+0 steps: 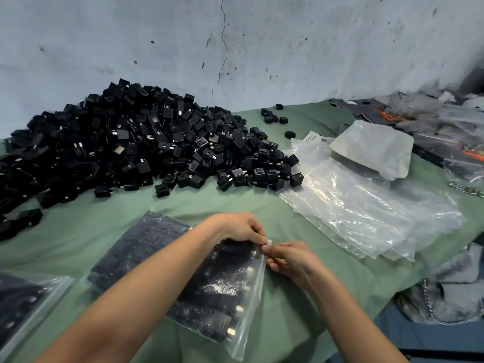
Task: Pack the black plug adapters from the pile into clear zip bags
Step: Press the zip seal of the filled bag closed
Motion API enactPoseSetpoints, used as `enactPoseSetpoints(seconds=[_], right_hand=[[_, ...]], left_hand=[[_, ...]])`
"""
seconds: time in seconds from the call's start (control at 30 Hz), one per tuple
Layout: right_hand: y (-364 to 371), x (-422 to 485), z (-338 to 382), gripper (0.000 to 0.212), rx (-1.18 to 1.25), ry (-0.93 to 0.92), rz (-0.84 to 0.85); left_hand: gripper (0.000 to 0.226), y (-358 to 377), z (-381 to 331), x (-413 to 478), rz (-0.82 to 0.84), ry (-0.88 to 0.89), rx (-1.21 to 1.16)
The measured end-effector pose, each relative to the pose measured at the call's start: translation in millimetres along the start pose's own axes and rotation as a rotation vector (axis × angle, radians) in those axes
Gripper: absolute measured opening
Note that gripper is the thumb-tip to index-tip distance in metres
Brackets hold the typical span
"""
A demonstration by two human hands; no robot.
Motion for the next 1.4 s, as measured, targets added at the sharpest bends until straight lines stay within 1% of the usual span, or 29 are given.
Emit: enactPoseSetpoints(seconds=[0.13, 0.3, 0.43, 0.6, 0.77, 0.93, 1.1, 1.2, 1.27, 1.4], right_hand=[[1, 1, 0, 0.005, -0.023, -0.007, -0.018], [2, 2, -1, 0.006, -0.071, -0.044, -0.051], [4, 2, -2, 0.006, -0.091, -0.067, -0.077], [5, -6, -3, 0.012, -0.16, 0.017, 0.03], [9, -5, -2, 0.013, -0.242, -0.015, -0.016], [9, -12, -2, 0.015, -0.264, 0.037, 0.1], [11, -14, -2, 0.014, -0.251, 0.015, 0.105], [13, -19, -4, 0.013, -0.332, 0.042, 0.157], [14, -19, -6, 0.015, -0.37, 0.034, 0.154], [14, -21, -9, 0.014, -0.337, 0.037, 0.15]], left_hand=[[0.007, 1, 0, 0, -0.002, -0.005, -0.011], [0.005, 3, -3, 0, 0.004, 0.033, -0.041], [0.004, 5, -4, -1, -0.026, 0.049, -0.036], [0.007, 4, -3, 0, -0.085, 0.049, -0.077], [0.005, 4, -1, 3, -0.116, 0.043, -0.11], [0.005, 2, 3, 4, -0.156, 0.04, -0.157], [0.005, 1, 6, 7, -0.162, 0.036, -0.177], [0.006, 0, 8, 9, -0.185, 0.032, -0.171], [0.006, -1, 9, 10, -0.184, 0.028, -0.185], [0.007, -1, 10, 10, -0.183, 0.022, -0.217]])
Point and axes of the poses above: each hand's wrist, its own x-axis towards the middle knuckle, its own y-axis out of the palm, z = x × y, the point moved 2 cm from there along x, towards the middle knuckle, and after that the axes turned 14 degrees about z, right-handed, at the moved point
